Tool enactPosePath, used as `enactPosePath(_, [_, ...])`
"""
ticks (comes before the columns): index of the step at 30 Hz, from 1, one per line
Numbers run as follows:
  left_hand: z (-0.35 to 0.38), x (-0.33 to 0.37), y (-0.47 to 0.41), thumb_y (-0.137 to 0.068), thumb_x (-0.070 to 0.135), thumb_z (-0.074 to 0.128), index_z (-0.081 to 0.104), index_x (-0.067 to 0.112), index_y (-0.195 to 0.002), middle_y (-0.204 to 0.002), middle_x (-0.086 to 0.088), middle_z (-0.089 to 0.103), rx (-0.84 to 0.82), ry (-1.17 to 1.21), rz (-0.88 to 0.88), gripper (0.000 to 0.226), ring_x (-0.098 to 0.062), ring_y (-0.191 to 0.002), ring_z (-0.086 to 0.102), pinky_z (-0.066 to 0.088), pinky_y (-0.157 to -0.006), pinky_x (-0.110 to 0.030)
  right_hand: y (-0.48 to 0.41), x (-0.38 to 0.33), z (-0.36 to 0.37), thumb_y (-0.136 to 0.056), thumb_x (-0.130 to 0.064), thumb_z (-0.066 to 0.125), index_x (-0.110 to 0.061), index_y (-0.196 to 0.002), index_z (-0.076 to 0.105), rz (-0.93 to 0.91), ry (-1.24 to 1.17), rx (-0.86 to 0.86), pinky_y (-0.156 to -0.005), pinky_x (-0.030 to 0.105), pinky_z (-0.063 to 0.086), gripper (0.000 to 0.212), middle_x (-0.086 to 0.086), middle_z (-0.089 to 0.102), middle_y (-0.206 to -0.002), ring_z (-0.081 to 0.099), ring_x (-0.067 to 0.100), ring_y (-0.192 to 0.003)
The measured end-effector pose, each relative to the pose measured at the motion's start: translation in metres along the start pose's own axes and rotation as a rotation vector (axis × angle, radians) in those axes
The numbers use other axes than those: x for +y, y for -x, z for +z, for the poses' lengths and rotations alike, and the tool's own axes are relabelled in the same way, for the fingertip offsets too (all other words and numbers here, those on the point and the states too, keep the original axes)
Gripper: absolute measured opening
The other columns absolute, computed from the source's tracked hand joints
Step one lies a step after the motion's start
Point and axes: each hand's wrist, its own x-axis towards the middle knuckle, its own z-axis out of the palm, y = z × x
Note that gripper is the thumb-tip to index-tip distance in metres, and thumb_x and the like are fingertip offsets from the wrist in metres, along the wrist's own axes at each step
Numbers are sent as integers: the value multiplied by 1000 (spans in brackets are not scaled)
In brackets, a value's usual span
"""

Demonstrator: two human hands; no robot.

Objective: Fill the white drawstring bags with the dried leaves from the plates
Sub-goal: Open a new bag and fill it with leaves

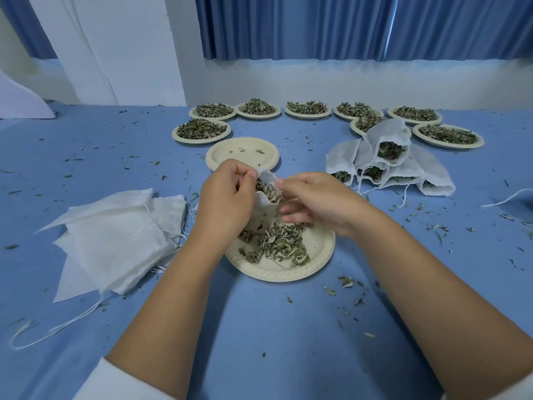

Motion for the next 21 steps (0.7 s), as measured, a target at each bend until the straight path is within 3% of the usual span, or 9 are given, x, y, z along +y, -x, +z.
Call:
enactPosePath(5, [0, 0, 0, -96, 22, 56, 56, 28, -79, -65, -7, 64, -18, -20, 3, 18, -24, -68, 63, 39, -52, -17, 7, 0, 5, -82, -22, 78, -5, -86, 67, -26, 41, -28, -53, 18, 53, 21, 2, 70, -65, 67, 10, -59])
enactPosePath(8, [0, 1, 1, -96, 21, 56, 56, 28, -79, -61, -2, 63, -35, -18, 3, 18, -20, -66, 62, 40, -52, -16, 7, 1, 9, -87, -9, 72, -9, -81, 73, -87, 87, 12, -53, 18, 53, 5, 2, 71, -66, 65, 10, -57])
enactPosePath(11, [0, 3, 3, -96, 23, 56, 58, 27, -80, -57, 6, 62, -97, -22, 12, 17, -12, -59, 60, 39, -50, -12, 6, 4, 12, -88, -6, 69, -15, -78, 74, -179, 136, 93, -50, 15, 49, 13, 0, 71, -66, 61, 9, -57])
enactPosePath(15, [1, 4, 5, -96, 23, 56, 59, 26, -82, -60, 13, 65, -155, -34, 15, 15, -8, -61, 61, 40, -51, -8, 7, 7, 16, -85, -13, 70, -20, -80, 77, -440, 459, 248, -56, 6, 39, 11, -12, 67, -69, 56, -4, -57])
enactPosePath(18, [1, 4, 4, -96, 23, 55, 59, 26, -82, -62, 13, 65, -152, -20, 11, 15, -8, -63, 62, 41, -51, -9, 9, 7, 17, -86, -11, 65, -18, -79, 75, -511, 568, 194, -63, 16, 41, 14, -7, 62, -77, 55, 6, -67])
enactPosePath(21, [1, 4, 3, -96, 21, 55, 58, 26, -81, -62, 10, 66, -167, -14, 9, 16, -8, -59, 61, 45, -55, -17, 9, 8, 18, -89, -8, 59, -14, -74, 67, -478, 608, 84, -58, 25, 40, 18, -4, 59, -69, 49, 11, -58])
